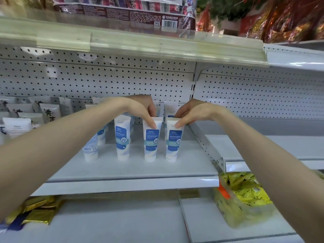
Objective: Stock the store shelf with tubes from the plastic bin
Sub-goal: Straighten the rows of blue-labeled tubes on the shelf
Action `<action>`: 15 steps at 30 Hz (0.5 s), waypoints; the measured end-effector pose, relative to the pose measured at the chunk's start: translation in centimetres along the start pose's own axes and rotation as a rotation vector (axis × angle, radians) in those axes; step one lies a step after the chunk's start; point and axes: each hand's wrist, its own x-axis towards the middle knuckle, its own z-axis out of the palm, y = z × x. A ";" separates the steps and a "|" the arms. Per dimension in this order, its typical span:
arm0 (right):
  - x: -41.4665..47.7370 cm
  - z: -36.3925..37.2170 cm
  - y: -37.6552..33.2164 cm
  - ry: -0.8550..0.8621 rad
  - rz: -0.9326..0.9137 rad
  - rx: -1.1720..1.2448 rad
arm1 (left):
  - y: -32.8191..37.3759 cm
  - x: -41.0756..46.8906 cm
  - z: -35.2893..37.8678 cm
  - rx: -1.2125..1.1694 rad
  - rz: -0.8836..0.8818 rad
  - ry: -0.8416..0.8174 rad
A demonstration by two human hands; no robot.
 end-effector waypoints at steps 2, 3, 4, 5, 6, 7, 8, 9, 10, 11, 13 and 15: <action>0.1 0.6 0.2 0.025 -0.003 -0.054 | -0.1 0.0 0.4 0.022 -0.002 0.038; 0.2 0.8 0.3 0.045 -0.007 -0.070 | -0.1 0.0 0.6 0.030 -0.001 0.061; 0.3 1.1 0.4 0.068 -0.013 -0.079 | 0.0 -0.1 0.7 0.035 0.000 0.082; 0.4 1.2 0.5 0.091 -0.018 -0.088 | 0.1 -0.1 0.8 0.038 0.002 0.094; 0.5 1.3 0.5 0.108 -0.022 -0.097 | 0.2 -0.1 0.8 0.040 0.003 0.100; 0.6 1.3 0.5 0.117 -0.026 -0.107 | 0.2 -0.1 0.8 0.040 0.005 0.102; 0.7 1.3 0.6 0.119 -0.028 -0.119 | 0.2 -0.1 0.8 0.039 0.007 0.100; 0.9 1.2 0.6 0.119 -0.030 -0.131 | 0.1 0.1 0.7 0.038 0.008 0.099; 1.0 1.2 0.6 0.122 -0.030 -0.142 | 0.0 0.2 0.7 0.035 0.007 0.102; 1.2 1.1 0.7 0.126 -0.029 -0.150 | -0.1 0.4 0.7 0.028 0.008 0.109; 1.6 0.9 1.0 0.133 -0.013 -0.145 | -0.3 0.8 0.8 0.013 0.008 0.125; 2.1 0.7 1.3 0.135 0.007 -0.124 | -0.5 1.1 0.8 0.009 0.005 0.138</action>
